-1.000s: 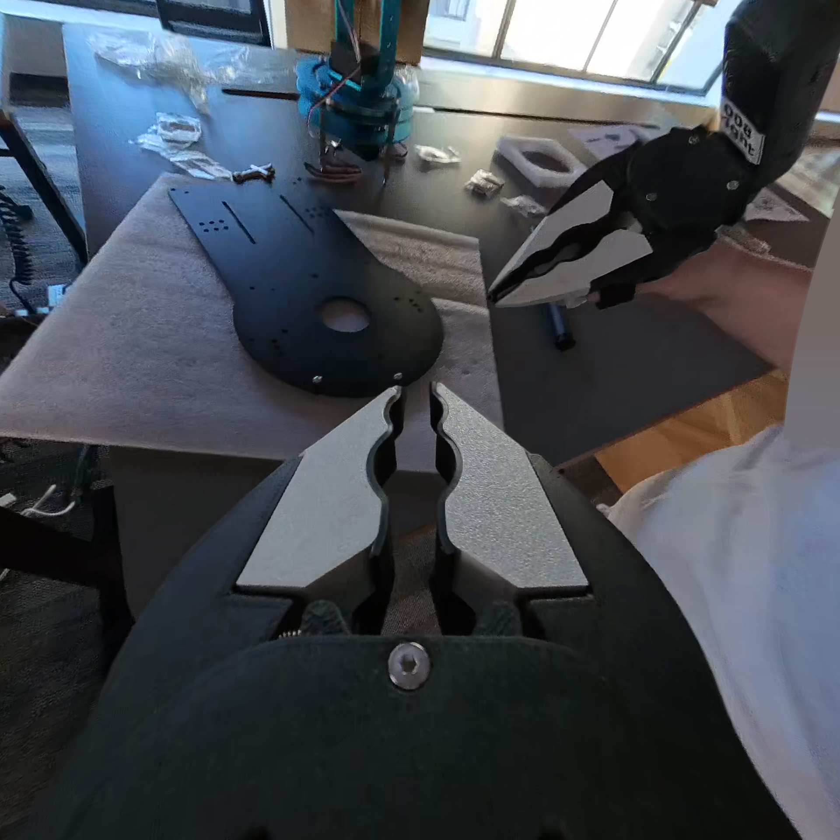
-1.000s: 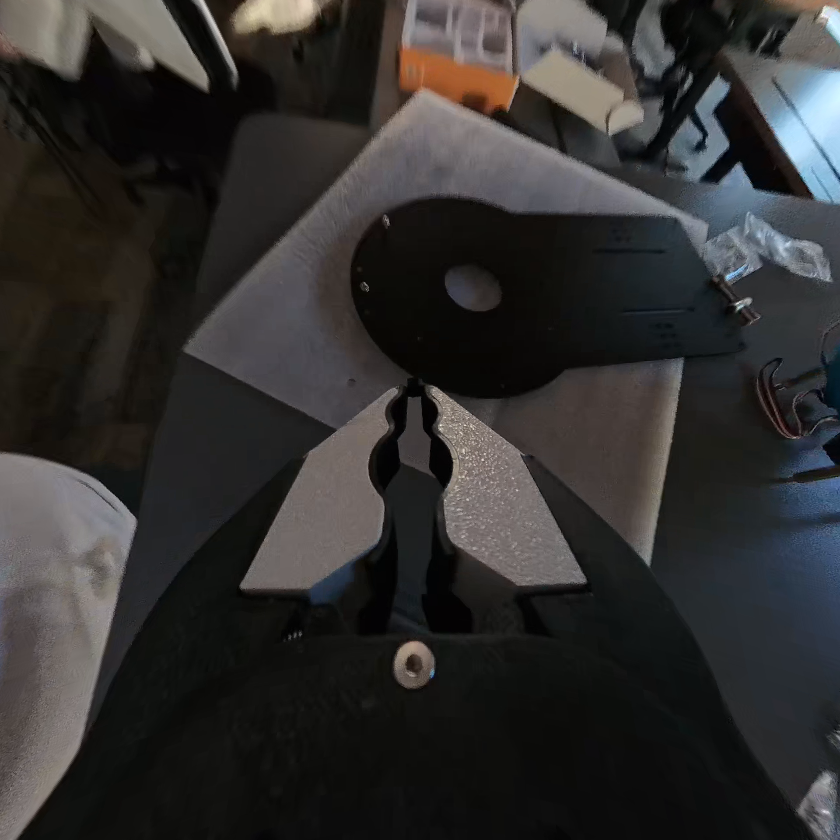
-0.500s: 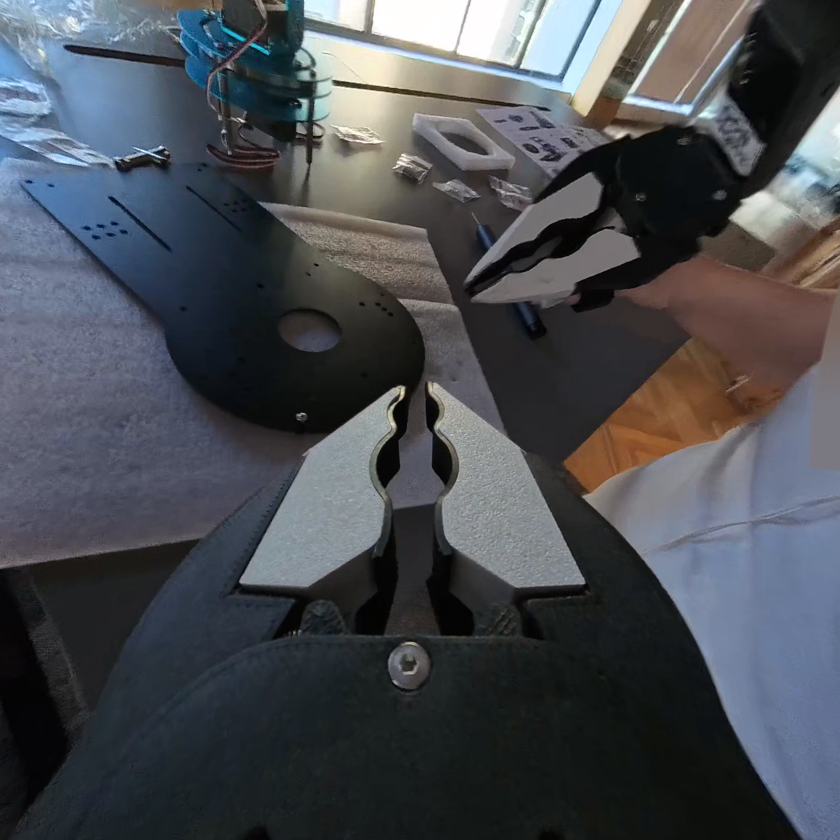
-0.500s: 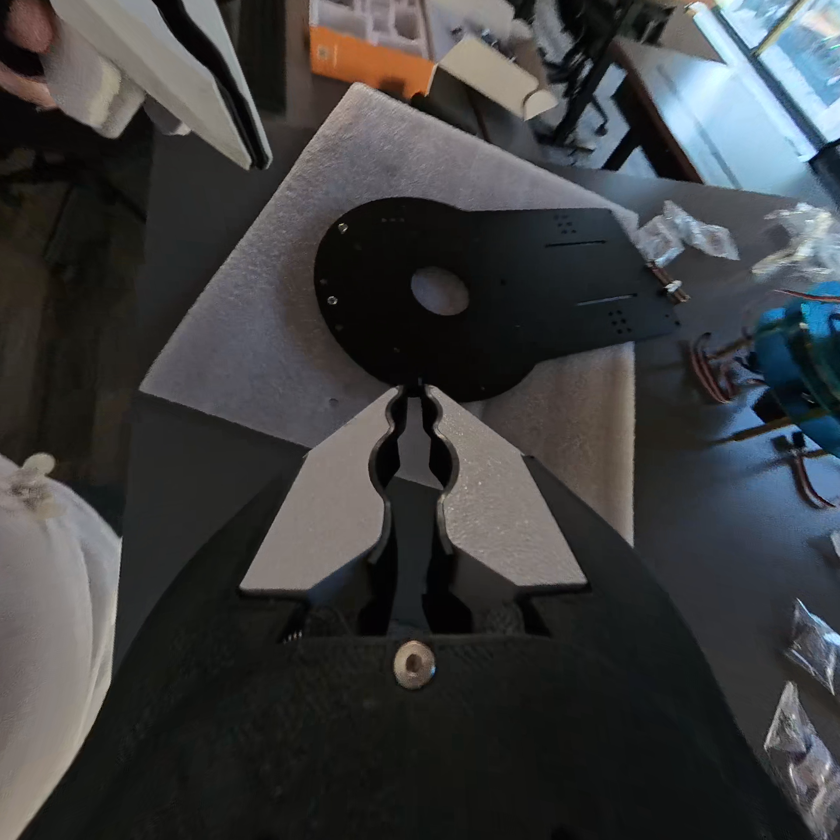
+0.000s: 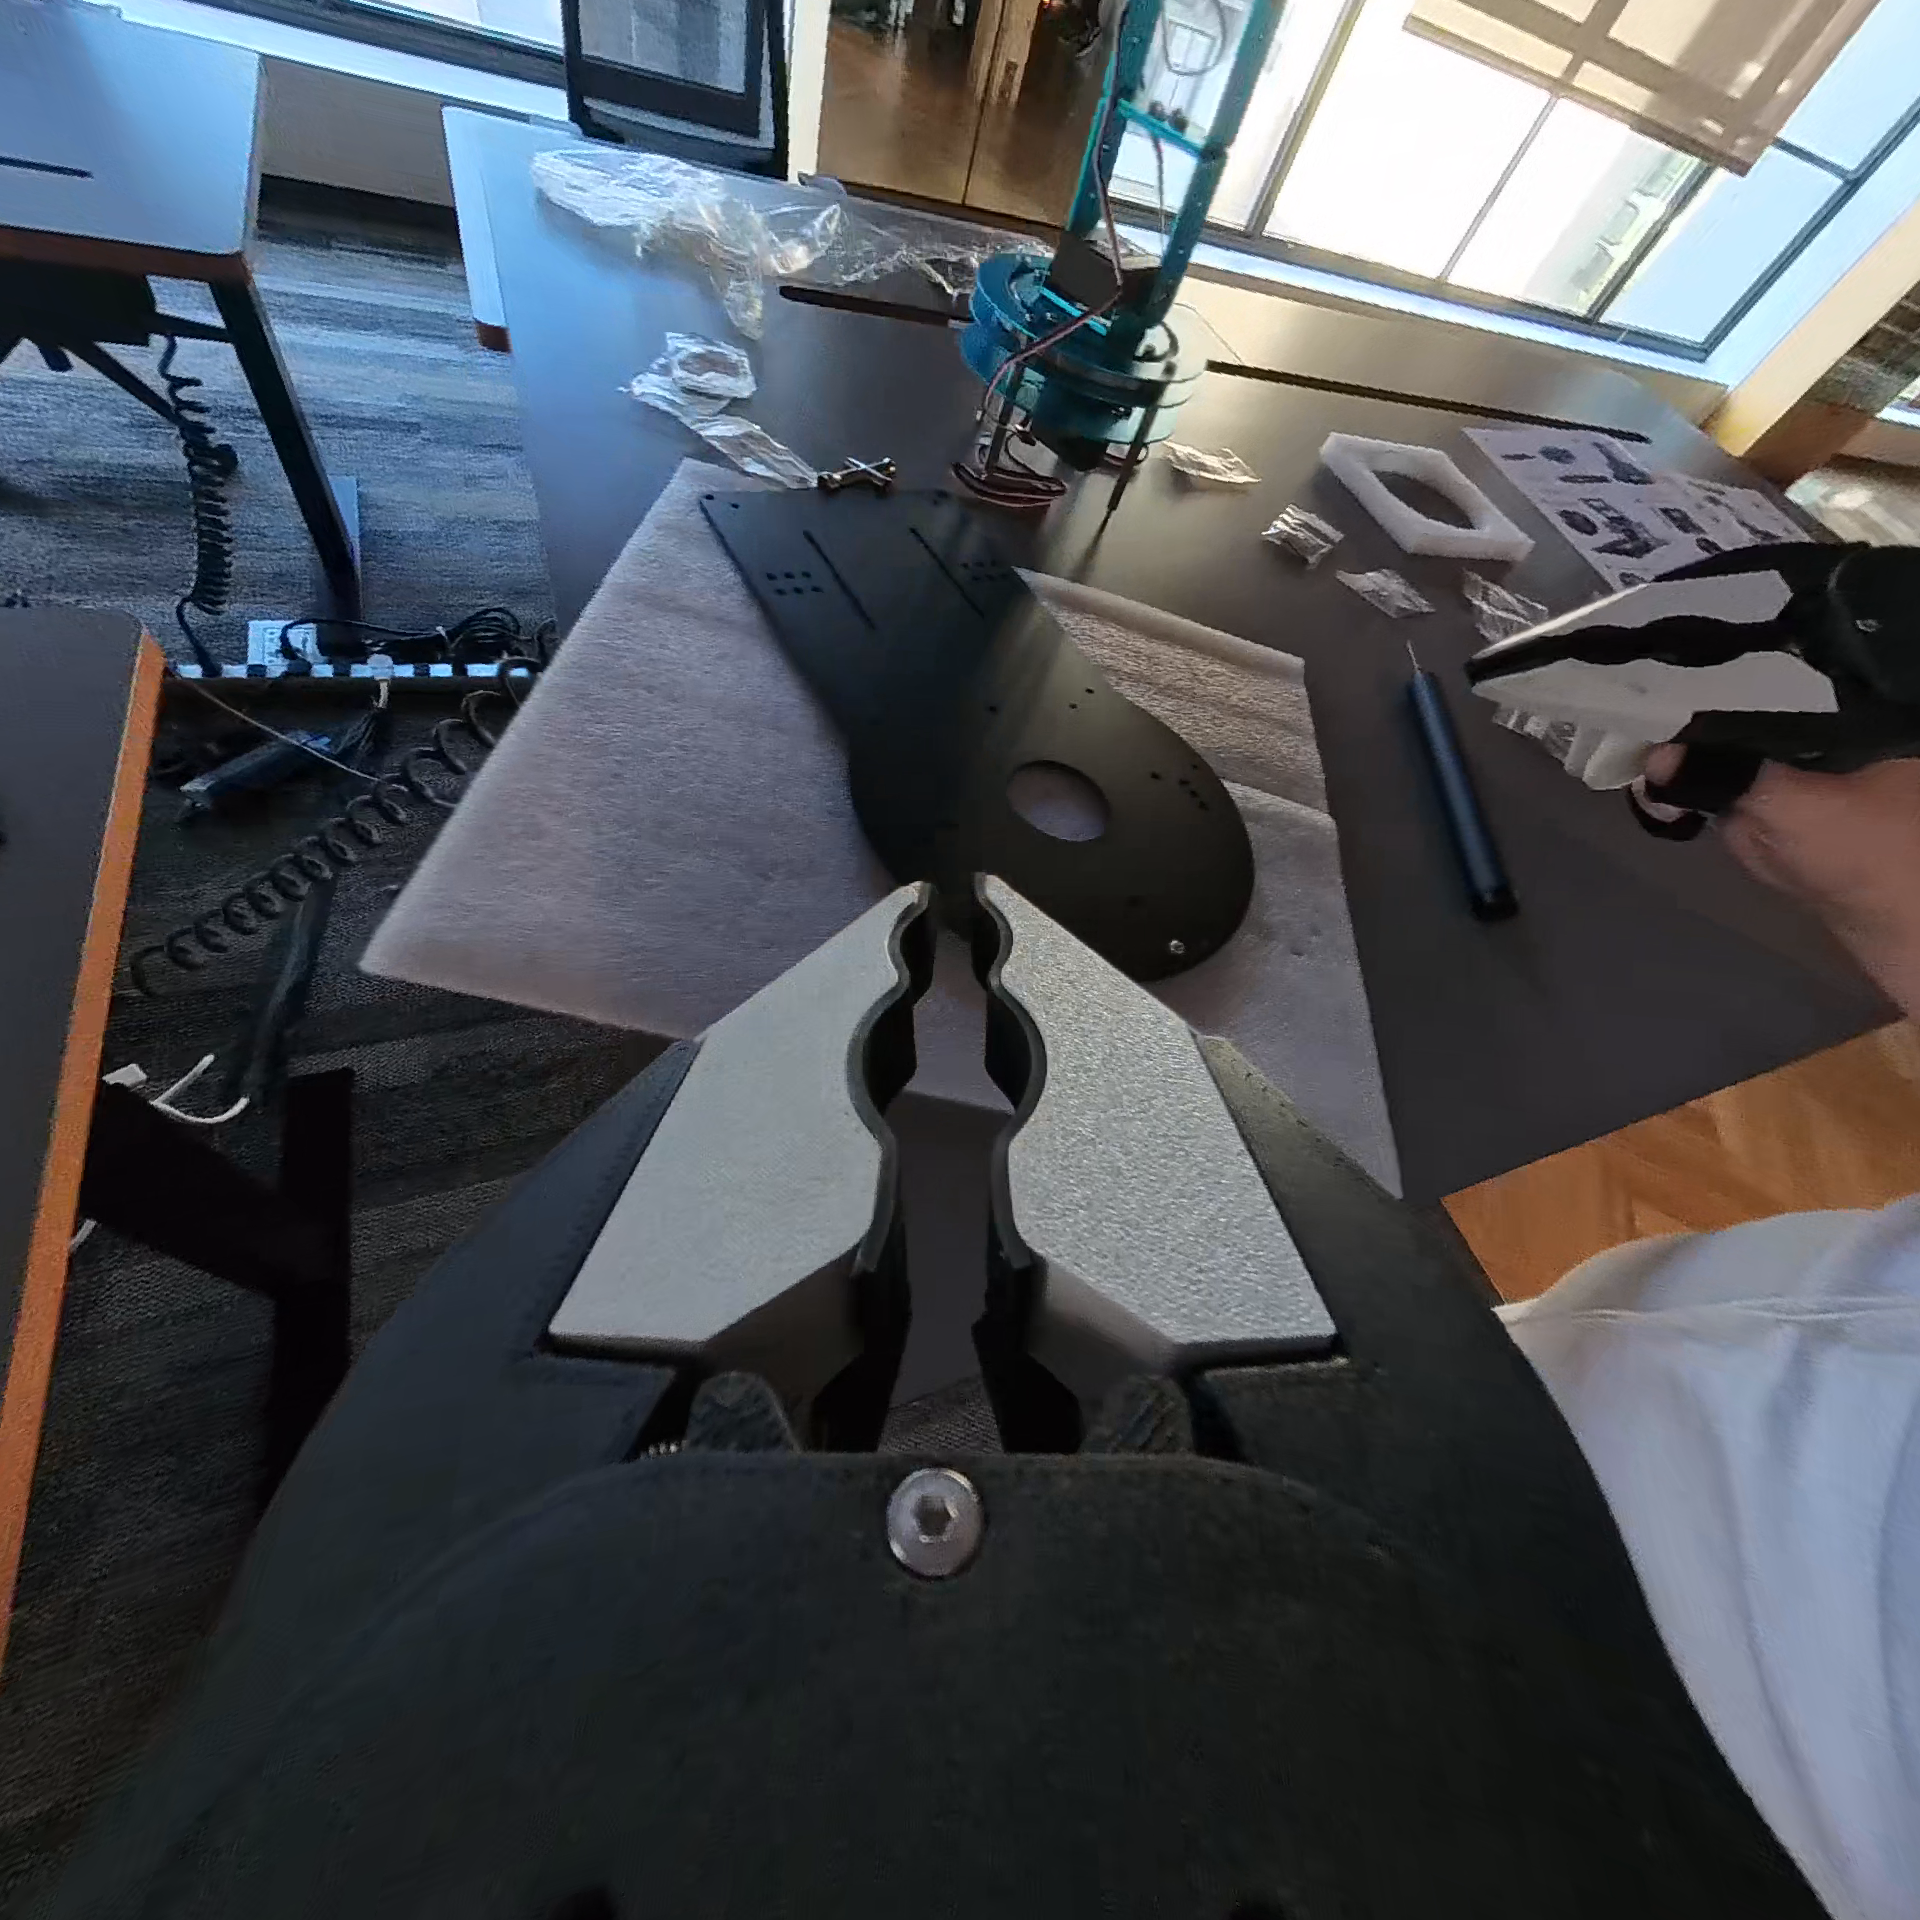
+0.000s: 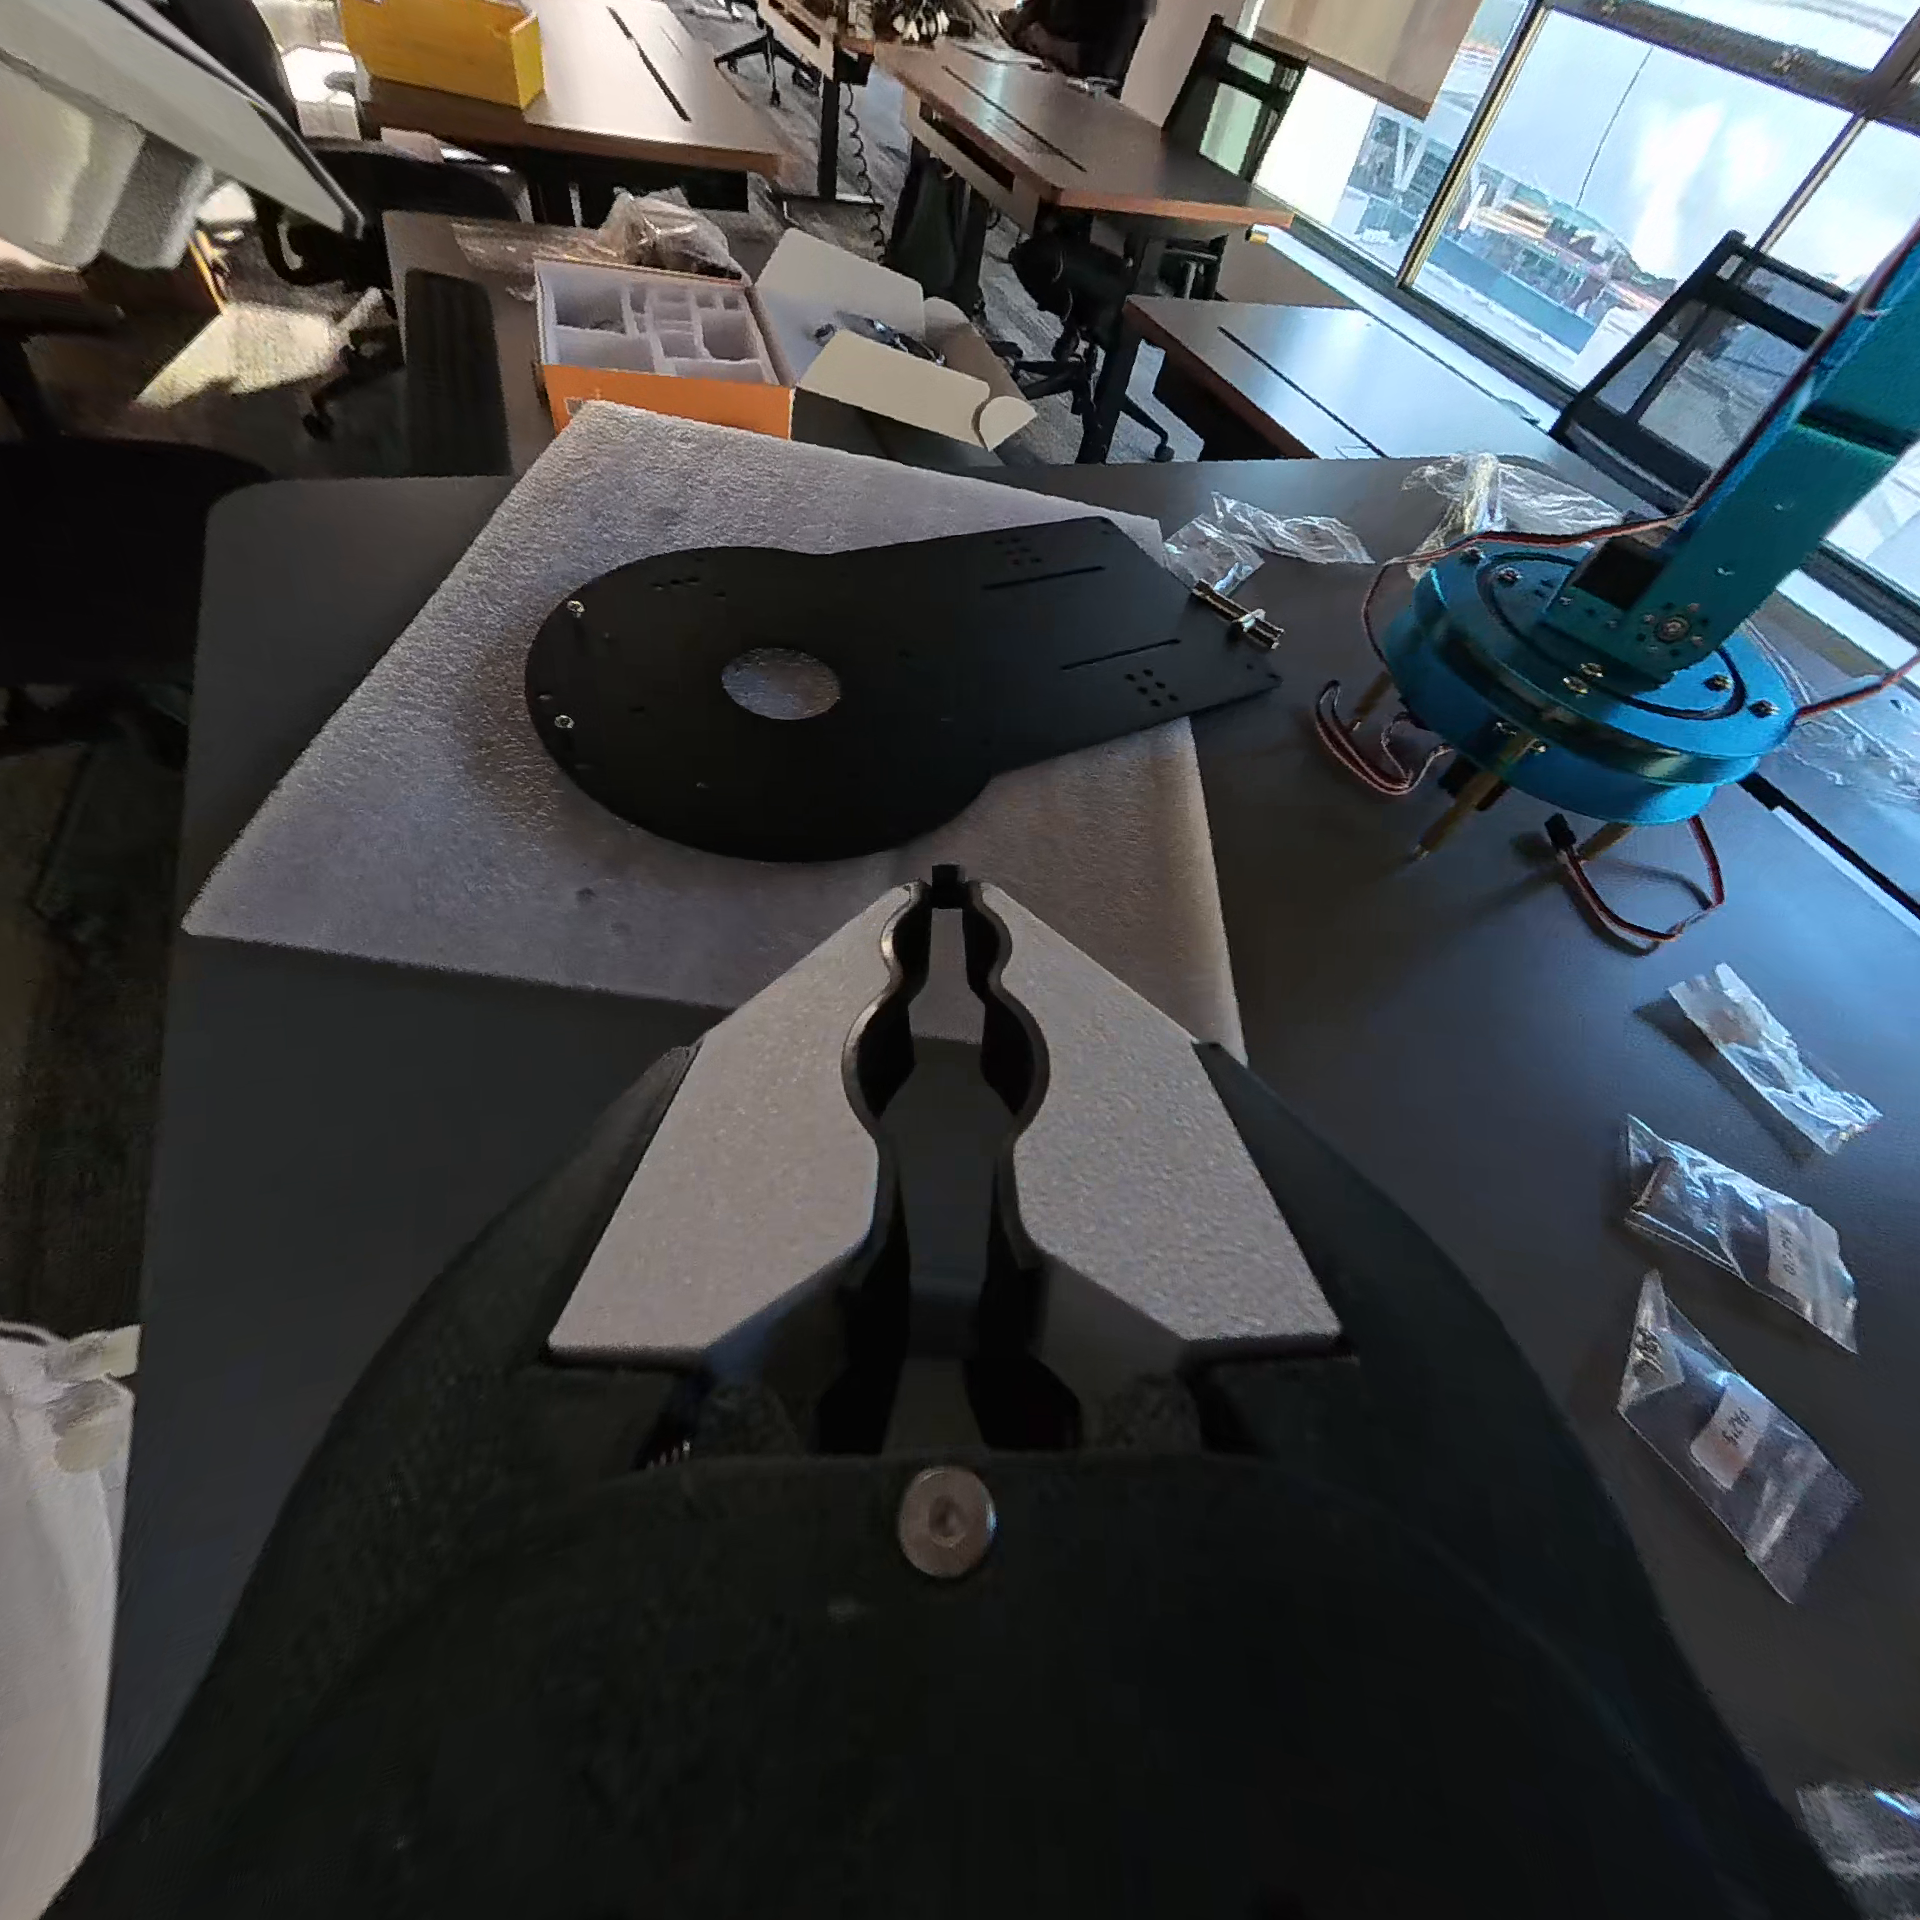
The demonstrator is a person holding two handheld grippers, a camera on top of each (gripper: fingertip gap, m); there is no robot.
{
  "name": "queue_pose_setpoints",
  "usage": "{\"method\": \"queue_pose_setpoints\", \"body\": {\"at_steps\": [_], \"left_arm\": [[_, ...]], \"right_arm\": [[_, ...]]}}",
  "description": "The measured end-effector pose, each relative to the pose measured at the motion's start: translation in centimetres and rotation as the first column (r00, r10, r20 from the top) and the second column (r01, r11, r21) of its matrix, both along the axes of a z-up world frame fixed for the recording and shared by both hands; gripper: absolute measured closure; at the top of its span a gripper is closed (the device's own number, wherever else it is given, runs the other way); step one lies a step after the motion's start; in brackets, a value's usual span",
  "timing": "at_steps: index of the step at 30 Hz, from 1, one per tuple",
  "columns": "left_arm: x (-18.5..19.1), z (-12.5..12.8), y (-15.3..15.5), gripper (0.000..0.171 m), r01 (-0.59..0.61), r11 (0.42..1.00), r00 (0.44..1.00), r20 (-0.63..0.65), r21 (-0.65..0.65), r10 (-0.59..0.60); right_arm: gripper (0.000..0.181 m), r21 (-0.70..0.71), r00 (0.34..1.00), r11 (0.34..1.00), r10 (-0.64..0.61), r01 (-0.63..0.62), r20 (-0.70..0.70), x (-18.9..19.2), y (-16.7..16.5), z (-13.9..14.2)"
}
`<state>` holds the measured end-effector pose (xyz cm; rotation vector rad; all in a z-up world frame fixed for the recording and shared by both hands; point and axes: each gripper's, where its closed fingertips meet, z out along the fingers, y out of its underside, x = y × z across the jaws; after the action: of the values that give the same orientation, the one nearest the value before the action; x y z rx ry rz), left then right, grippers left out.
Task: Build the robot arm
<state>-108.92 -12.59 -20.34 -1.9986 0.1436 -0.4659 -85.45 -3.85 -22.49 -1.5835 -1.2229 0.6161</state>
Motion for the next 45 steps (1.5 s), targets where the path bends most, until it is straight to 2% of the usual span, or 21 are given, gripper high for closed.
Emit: {"method": "queue_pose_setpoints", "body": {"at_steps": [3, 5, 9, 12, 16, 20, 23, 29, 32, 37, 42, 45], "left_arm": [[-0.6, 0.0, 0.2, 0.167, 0.029, 1.0, 0.999, 0.023, 0.01, -0.029], [0.2, -0.2, 0.5, 0.167, 0.1, 0.995, 0.993, 0.061, 0.014, -0.1], [4.0, -0.8, 1.4, 0.167, 0.28, 0.96, 0.95, 0.142, 0.019, -0.279], [7.4, -0.8, 1.7, 0.165, 0.385, 0.923, 0.911, 0.15, 0.021, -0.384], [9.9, -0.2, 2.3, 0.161, 0.424, 0.905, 0.897, 0.119, 0.043, -0.426], [12.2, 1.2, 2.9, 0.15, 0.45, 0.892, 0.861, 0.248, 0.032, -0.443], [13.4, 1.9, 4.0, 0.142, 0.395, 0.918, 0.879, 0.274, 0.04, -0.39], [16.6, 3.6, 5.5, 0.148, 0.267, 0.963, 0.925, 0.268, 0.044, -0.269], [16.9, 4.5, 6.5, 0.149, 0.152, 0.988, 0.958, 0.24, 0.035, -0.156], [17.0, 8.1, 7.7, 0.15, -0.042, 0.997, 0.966, 0.259, 0.072, 0.022], [17.8, 10.7, 9.0, 0.147, -0.142, 0.988, 0.964, 0.232, 0.054, 0.126], [18.5, 11.6, 10.2, 0.147, -0.181, 0.982, 0.961, 0.222, 0.053, 0.165]], "right_arm": [[0.177, 0.003, 0.999, 1.0, 0.029, -0.029, -0.019, -1.6, -1.1, 0.1], [0.177, 0.008, 0.999, 0.999, 0.034, -0.034, 0.005, -2.9, -1.9, -0.4], [0.177, 0.018, 0.999, 0.999, 0.038, -0.038, 0.007, -4.9, -3.2, -0.7], [0.177, 0.034, 0.999, 0.998, 0.046, -0.046, 0.007, -5.4, -3.9, -0.5], [0.177, 0.042, 0.998, 0.998, 0.057, -0.057, -0.006, -5.5, -3.7, -0.3], [0.178, 0.089, 0.993, 0.989, 0.118, -0.117, -0.01, -5.6, -3.1, 0.3], [0.178, 0.139, 0.985, 0.975, 0.175, -0.174, 0.008, -4.9, -2.4, 0.7], [0.178, 0.118, 0.951, 0.944, 0.309, -0.308, 0.01, -1.9, -1.4, 1.4], [0.177, -0.017, 0.931, 0.934, 0.353, -0.356, -0.091, -1.4, -0.7, 2.5], [0.178, -0.066, 0.908, 0.932, 0.33, -0.357, -0.257, -0.8, 0.5, 5.2], [0.177, -0.106, 0.9, 0.922, 0.329, -0.371, -0.285, -0.7, 0.7, 5.2], [0.178, -0.187, 0.857, 0.876, 0.356, -0.445, -0.372, -0.4, 0.4, 6.0]]}}
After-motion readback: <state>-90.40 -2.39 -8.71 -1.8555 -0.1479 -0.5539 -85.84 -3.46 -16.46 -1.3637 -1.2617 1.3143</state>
